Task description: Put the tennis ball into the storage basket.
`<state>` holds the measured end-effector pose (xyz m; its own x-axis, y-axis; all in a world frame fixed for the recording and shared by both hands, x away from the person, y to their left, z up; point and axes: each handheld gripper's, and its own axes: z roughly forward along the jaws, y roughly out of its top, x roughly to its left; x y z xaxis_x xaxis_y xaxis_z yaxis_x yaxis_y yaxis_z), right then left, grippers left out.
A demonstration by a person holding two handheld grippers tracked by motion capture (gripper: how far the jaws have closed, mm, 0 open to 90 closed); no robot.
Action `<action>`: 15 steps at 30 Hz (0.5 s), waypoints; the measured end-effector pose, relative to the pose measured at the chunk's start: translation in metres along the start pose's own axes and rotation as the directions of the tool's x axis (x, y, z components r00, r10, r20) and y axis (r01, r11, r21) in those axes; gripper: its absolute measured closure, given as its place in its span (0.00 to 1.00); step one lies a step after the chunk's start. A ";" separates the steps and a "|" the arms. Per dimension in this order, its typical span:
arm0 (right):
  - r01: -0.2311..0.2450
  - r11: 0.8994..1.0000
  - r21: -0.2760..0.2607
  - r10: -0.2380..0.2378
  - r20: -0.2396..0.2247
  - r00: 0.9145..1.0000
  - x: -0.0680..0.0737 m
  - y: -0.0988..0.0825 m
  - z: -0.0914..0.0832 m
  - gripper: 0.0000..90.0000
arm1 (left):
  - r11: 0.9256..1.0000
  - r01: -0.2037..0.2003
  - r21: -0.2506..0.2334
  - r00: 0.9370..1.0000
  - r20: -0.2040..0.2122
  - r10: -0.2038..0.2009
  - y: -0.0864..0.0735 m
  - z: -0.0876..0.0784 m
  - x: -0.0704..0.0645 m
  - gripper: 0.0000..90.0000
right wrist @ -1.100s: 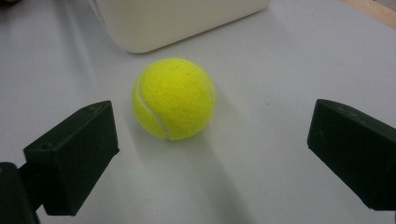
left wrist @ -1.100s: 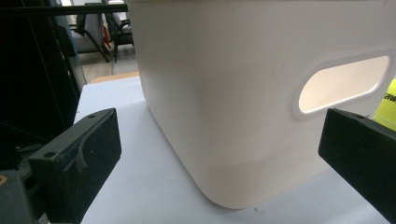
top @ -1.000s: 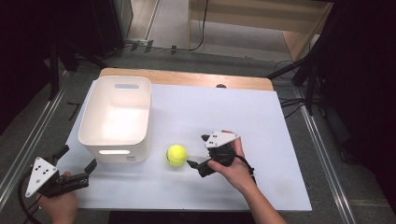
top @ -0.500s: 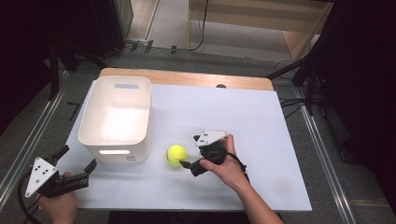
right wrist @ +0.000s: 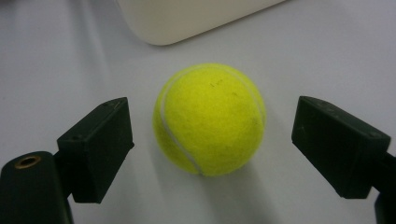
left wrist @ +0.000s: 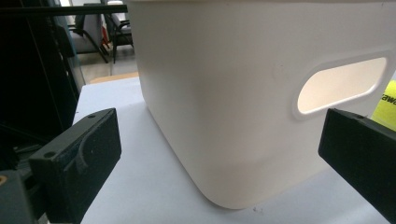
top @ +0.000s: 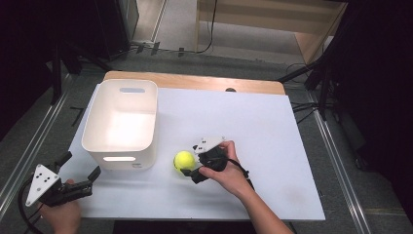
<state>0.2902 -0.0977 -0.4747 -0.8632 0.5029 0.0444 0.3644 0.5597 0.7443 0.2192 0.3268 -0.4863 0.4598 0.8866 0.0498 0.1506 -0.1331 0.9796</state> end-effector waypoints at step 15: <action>-0.034 0.997 0.072 0.034 -0.004 0.999 -0.002 0.001 0.020 0.13 | 1.000 0.000 0.000 1.000 0.001 0.000 0.000 0.000 0.000 0.00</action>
<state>0.2989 -0.0848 -0.4879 -0.8515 0.5193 0.0726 0.4177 0.5880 0.6927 0.2191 0.3269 -0.4863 0.4604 0.8863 0.0496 0.1510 -0.1332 0.9795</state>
